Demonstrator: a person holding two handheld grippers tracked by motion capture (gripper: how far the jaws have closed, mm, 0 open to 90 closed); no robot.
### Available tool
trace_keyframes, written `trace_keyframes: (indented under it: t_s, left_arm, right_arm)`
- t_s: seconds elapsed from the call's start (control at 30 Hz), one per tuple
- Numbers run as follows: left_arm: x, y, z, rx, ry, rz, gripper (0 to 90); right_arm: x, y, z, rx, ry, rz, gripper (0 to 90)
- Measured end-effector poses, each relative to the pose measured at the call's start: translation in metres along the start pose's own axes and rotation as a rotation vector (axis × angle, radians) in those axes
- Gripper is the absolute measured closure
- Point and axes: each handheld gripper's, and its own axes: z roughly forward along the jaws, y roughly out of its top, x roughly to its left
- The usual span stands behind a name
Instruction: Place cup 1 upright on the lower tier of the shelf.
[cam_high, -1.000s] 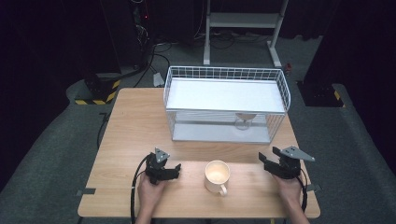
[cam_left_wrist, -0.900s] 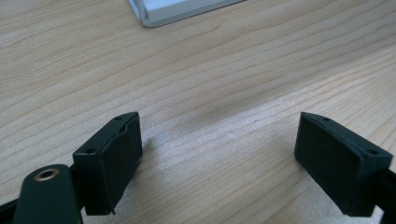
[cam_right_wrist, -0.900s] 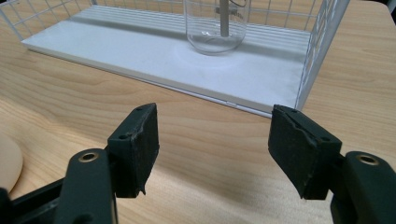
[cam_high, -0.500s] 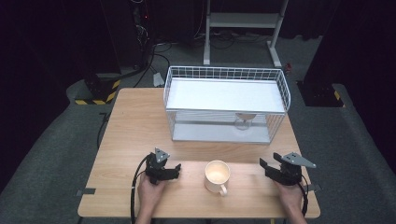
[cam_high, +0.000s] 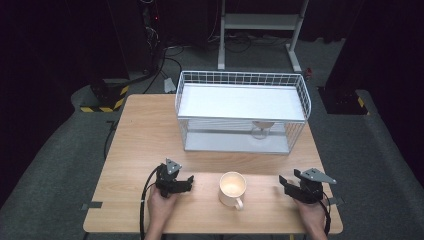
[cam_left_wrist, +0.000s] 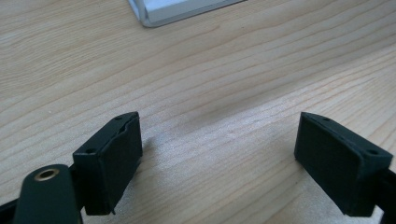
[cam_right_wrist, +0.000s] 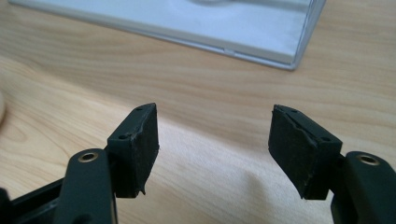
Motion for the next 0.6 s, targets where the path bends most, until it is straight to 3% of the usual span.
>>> trace_keyframes:
  t_s: [0.27,0.47,0.6]
  left_arm:
    - [0.000,0.000,0.000,-0.001,-0.001,-0.002,15.6]
    - [0.000,0.000,0.000,0.000,-0.003,-0.003,15.5]
    - [0.000,0.000,0.000,0.001,0.002,-0.007,15.2]
  right_arm:
    - [-0.001,-0.001,0.007,0.065,-0.032,-0.047,32.5]
    - [-0.001,0.002,0.015,0.154,-0.016,-0.051,28.0]
    - [-0.001,0.002,0.016,0.153,-0.018,-0.055,27.5]
